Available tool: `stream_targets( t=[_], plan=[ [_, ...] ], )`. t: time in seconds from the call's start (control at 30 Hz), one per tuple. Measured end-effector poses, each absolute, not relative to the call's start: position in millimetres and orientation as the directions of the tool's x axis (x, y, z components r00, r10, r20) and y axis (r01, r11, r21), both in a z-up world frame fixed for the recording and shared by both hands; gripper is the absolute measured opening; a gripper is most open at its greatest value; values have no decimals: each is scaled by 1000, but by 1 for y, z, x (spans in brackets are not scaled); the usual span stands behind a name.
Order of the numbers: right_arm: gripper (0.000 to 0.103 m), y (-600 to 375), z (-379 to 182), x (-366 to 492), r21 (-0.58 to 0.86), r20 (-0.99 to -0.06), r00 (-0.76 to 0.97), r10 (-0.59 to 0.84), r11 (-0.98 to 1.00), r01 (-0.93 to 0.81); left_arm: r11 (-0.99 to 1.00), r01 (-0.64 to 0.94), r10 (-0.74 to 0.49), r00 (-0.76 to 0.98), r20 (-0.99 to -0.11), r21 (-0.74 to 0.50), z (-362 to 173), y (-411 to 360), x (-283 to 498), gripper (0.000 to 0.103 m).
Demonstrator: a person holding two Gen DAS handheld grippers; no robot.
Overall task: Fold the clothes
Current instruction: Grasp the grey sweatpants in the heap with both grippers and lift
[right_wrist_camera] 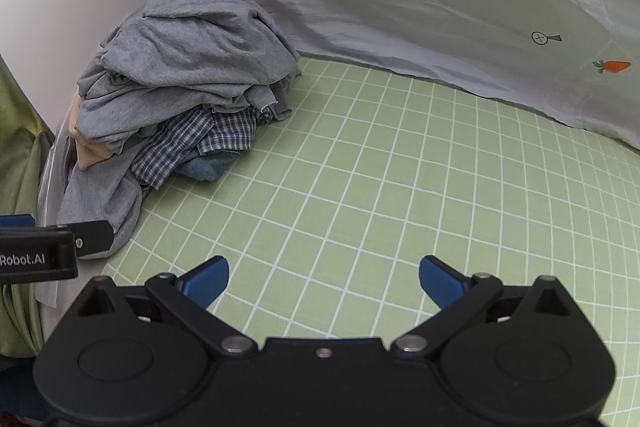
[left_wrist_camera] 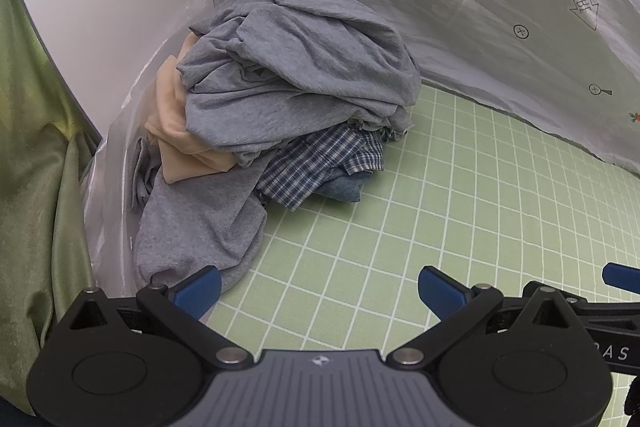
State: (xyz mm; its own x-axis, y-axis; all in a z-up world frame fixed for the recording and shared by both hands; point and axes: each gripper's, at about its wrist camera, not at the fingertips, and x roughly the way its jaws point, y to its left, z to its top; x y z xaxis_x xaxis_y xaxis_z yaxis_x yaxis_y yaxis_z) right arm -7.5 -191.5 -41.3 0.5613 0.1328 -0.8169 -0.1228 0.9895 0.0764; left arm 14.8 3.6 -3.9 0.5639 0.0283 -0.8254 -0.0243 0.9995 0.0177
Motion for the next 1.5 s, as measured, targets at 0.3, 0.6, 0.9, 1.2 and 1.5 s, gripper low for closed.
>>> stream_targets(
  t=[0.3,0.6,0.9,1.2,1.5],
  plan=[
    [103,-168,-48,47,30,-822,554,128,983,-183,997,-72,9,571,-821,-39,-7,24,65,103],
    [95,-115,-35,143,0,-761,627,167,966,-258,988,-144,47,632,-773,-58,5,62,139,92],
    [56,-72,-47,214,29,-717,637,283,925,-379,980,-154,-1,632,-775,-126,-3,83,192,35],
    [2,-84,-60,207,125,-676,638,368,911,-393,984,-117,-23,661,-750,-134,3,78,183,4],
    [1,-128,-42,143,145,-597,740,311,949,-282,983,-12,-128,679,-723,-185,25,39,133,1]
  ],
)
